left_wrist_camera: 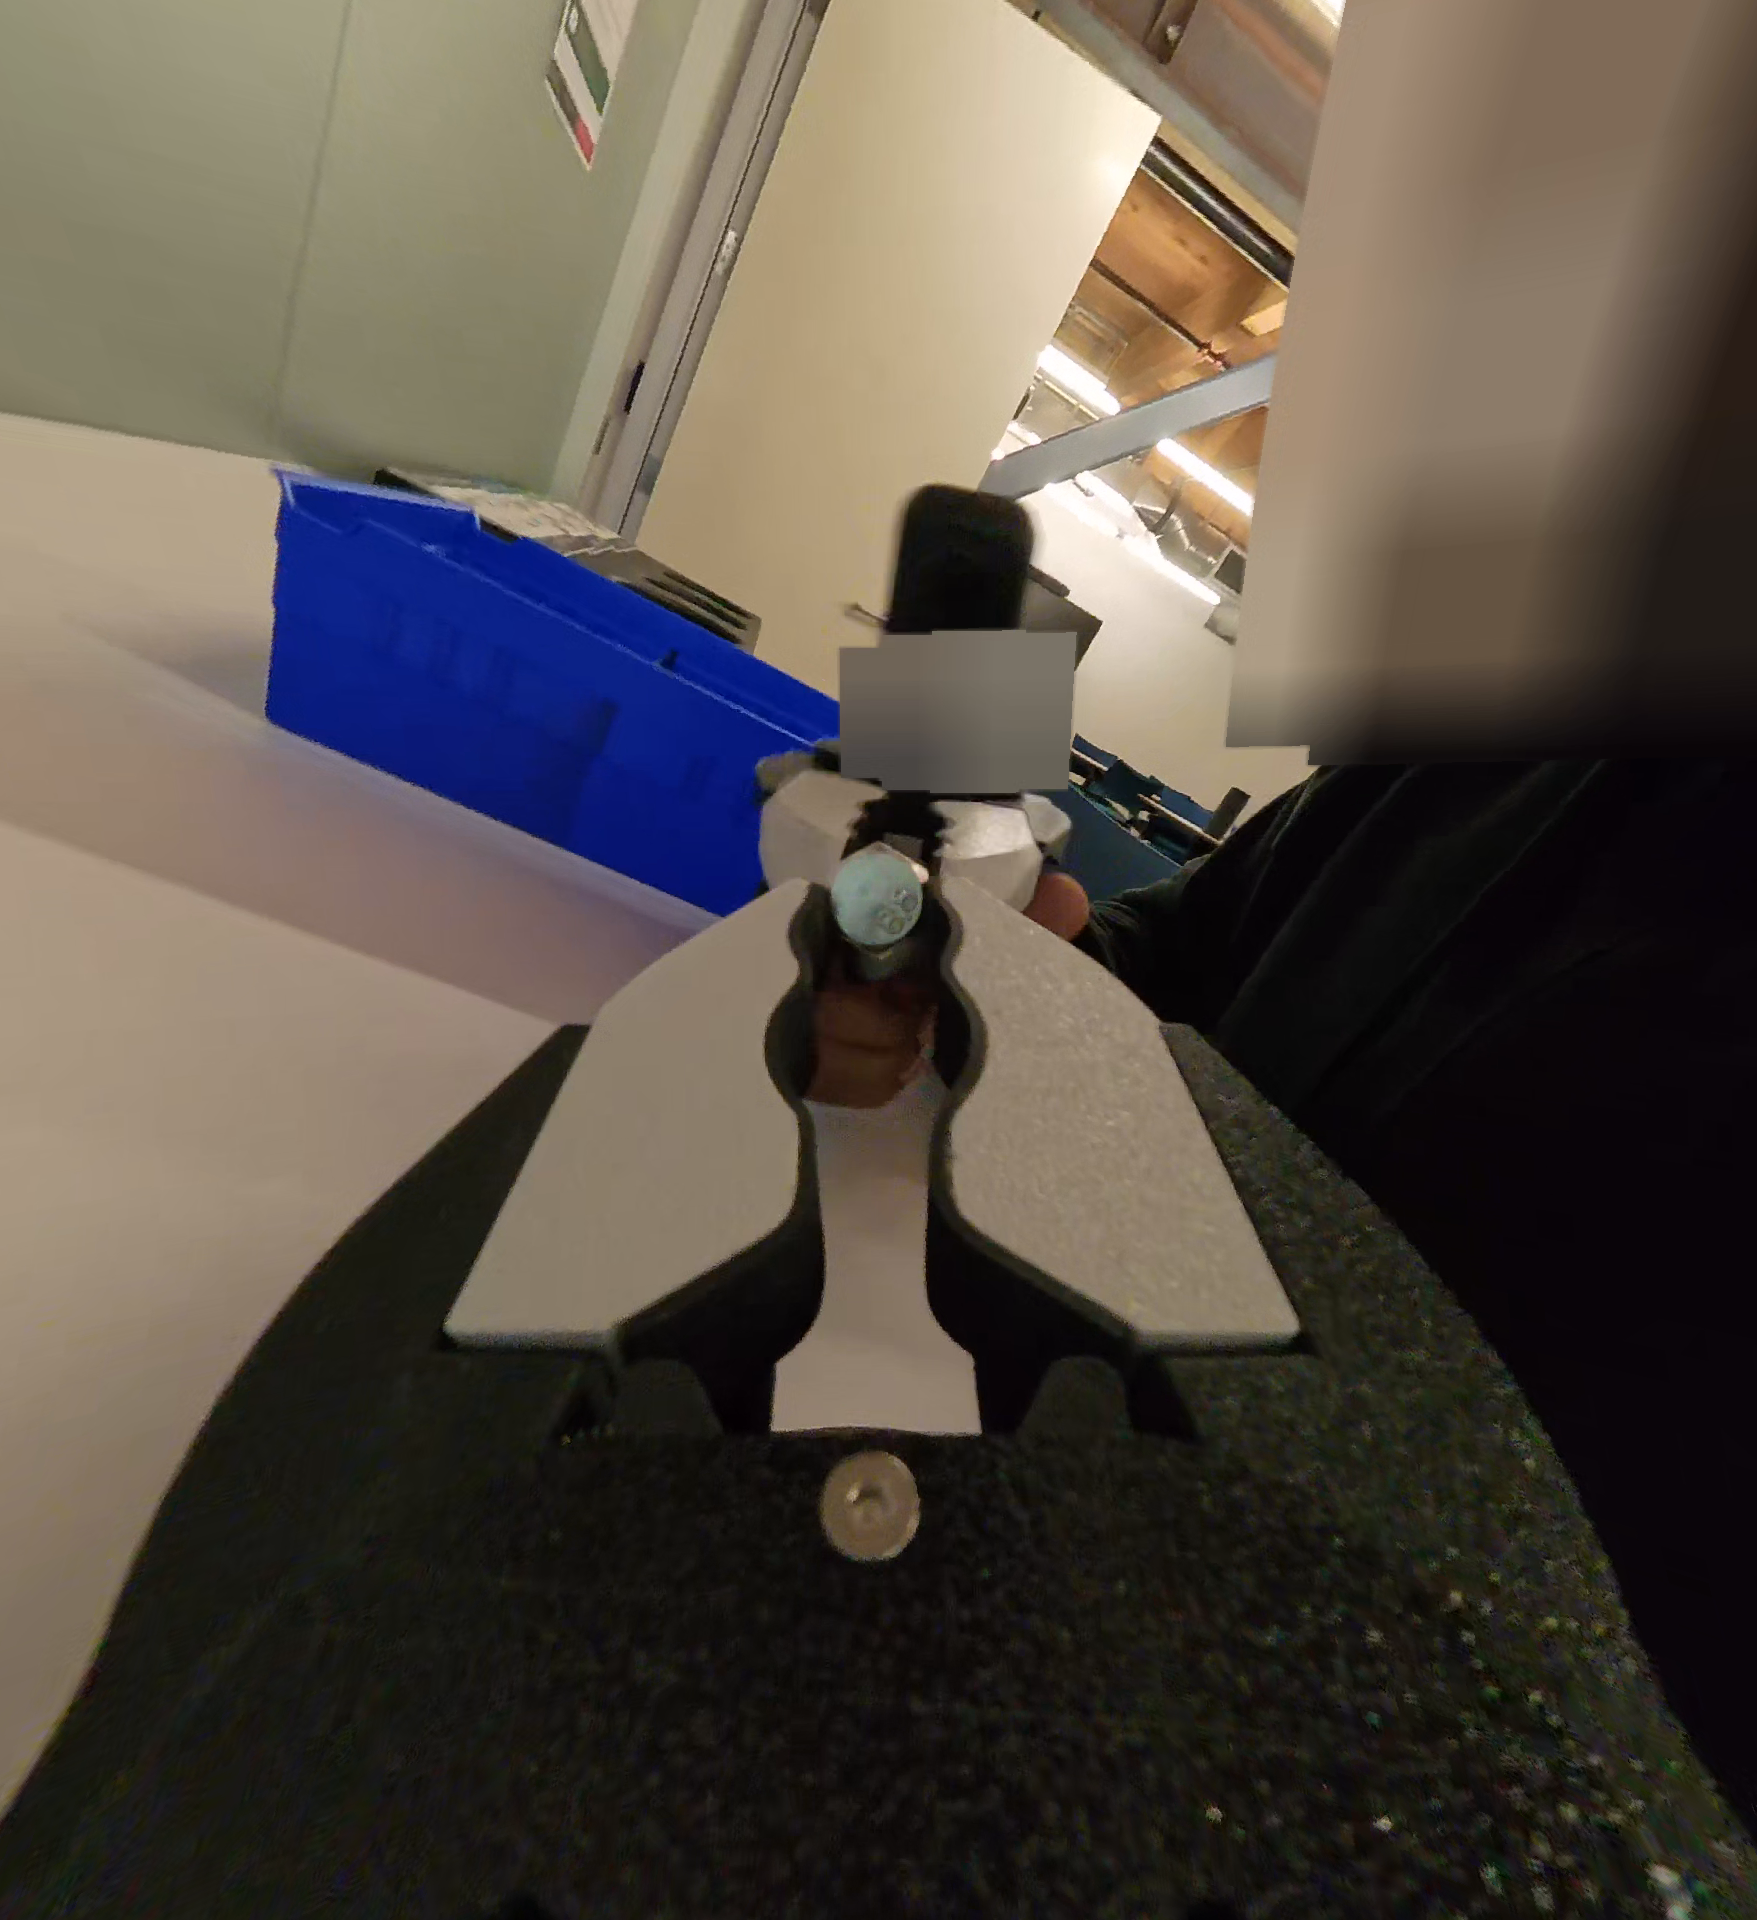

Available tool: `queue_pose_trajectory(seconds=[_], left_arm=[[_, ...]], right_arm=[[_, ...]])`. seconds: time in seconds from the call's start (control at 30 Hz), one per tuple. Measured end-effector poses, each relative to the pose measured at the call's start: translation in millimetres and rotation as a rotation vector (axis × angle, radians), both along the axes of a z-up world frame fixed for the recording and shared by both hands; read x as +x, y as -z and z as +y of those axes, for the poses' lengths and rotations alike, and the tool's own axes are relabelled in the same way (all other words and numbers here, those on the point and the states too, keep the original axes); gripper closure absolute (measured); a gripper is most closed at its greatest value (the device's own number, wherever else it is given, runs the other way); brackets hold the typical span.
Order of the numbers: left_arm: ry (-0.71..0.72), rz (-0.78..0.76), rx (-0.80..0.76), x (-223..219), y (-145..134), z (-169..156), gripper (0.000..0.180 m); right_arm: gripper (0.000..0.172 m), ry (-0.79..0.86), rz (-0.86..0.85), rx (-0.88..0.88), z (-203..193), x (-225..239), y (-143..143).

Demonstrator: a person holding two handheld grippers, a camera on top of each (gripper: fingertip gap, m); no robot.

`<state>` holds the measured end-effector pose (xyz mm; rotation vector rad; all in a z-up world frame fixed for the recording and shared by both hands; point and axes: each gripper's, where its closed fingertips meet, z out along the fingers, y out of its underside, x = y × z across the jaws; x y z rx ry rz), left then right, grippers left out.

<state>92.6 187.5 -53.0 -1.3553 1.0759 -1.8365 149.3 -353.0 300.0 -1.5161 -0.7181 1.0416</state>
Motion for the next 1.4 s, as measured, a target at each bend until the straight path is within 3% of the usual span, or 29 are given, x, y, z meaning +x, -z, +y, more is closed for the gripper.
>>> queue_pose_trajectory(seconds=[0.23, 0.53, 0.63, 0.73, 0.87, 0.97, 1.07, 1.23, 1.4], left_arm=[[0.055, 0.035, -0.242, 0.7, 8.0, 2.7, 0.164], [0.087, -0.04, -0.466, -1.5, 2.1, 8.9, 0.164], [0.039, -0.054, -0.391, -2.8, -0.2, 13.7, 0.164], [-0.012, 0.014, -0.258, -2.1, 5.8, 14.8, 0.164], [-0.043, 0.054, -0.19, -4.0, 9.6, 17.4, 0.163], [-0.04, 0.043, -0.203, -5.9, 8.6, 18.6, 0.163], [-0.034, 0.043, -0.204, -4.8, 8.7, 17.7, 0.163], [-0.026, 0.068, -0.166, -2.1, 11.0, 13.3, 0.163], [-0.023, 0.093, -0.114, -3.3, 11.2, 10.2, 0.164]], right_arm=[[0.154, 0.356, -0.751, 0.992, 4.5, 2.0, 9.0], [0.154, 0.529, -0.865, 1.213, 8.8, 17.5, -9.4], [0.154, 0.576, -0.789, 1.112, 12.4, 29.9, -22.0], [0.154, 0.673, -0.668, 0.975, 8.3, 54.9, -60.0], [0.154, 0.838, -0.739, 0.621, 3.5, 152.0, -84.9], [0.153, 0.855, -0.833, 0.139, -13.1, 243.5, -40.3], [0.153, 0.834, -0.968, -0.175, -34.9, 298.5, 19.1], [0.152, 0.711, -1.054, -0.433, -44.9, 306.7, 77.3], [0.152, 0.67, -1.123, -0.542, -46.1, 313.9, 91.8]])
